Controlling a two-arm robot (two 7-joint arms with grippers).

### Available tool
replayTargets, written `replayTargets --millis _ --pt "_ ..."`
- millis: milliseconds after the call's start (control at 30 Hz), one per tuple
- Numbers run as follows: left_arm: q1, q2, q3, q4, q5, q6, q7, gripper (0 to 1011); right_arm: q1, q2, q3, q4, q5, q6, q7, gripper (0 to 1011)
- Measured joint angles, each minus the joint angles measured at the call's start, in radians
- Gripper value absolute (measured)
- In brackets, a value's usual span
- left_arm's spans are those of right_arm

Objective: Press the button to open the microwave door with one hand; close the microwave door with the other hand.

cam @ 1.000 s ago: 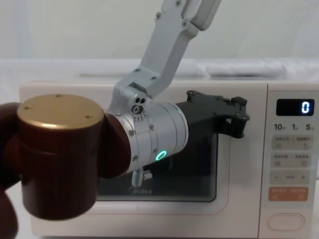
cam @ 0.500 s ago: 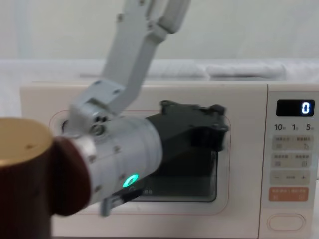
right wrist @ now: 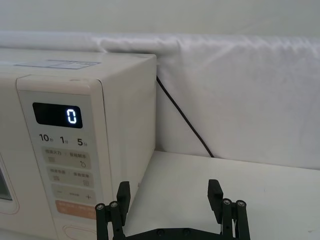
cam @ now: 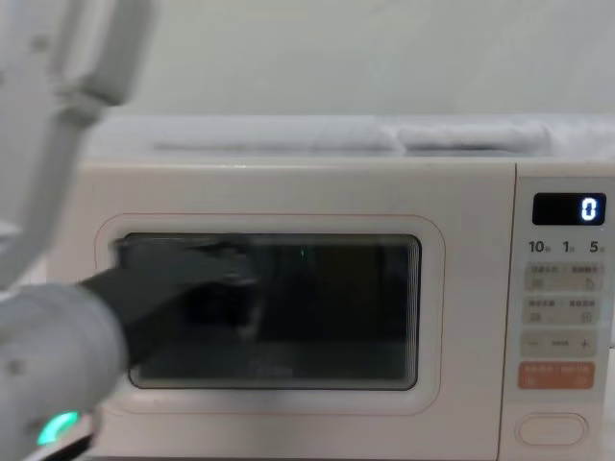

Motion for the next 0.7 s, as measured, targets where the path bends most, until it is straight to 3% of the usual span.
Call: replayTargets --millis 333,533,700 --pt "0.124 -0.012 -0.183 -0.058 -0.036 -0.020 0.075 0 0.000 0.000 0.000 0.000 0.000 0.000 0.000 1002" --pt "0.156 -0.038 -0.273 -0.047 -0.076 -0.052 0.096 0 0.000 0.000 0.000 0.000 0.000 0.000 0.000 1002" --pt "0.162 -0.059 -0.319 -0.017 -0.103 -0.084 0.098 0 0.000 0.000 0.000 0.000 0.000 0.000 0.000 1002"
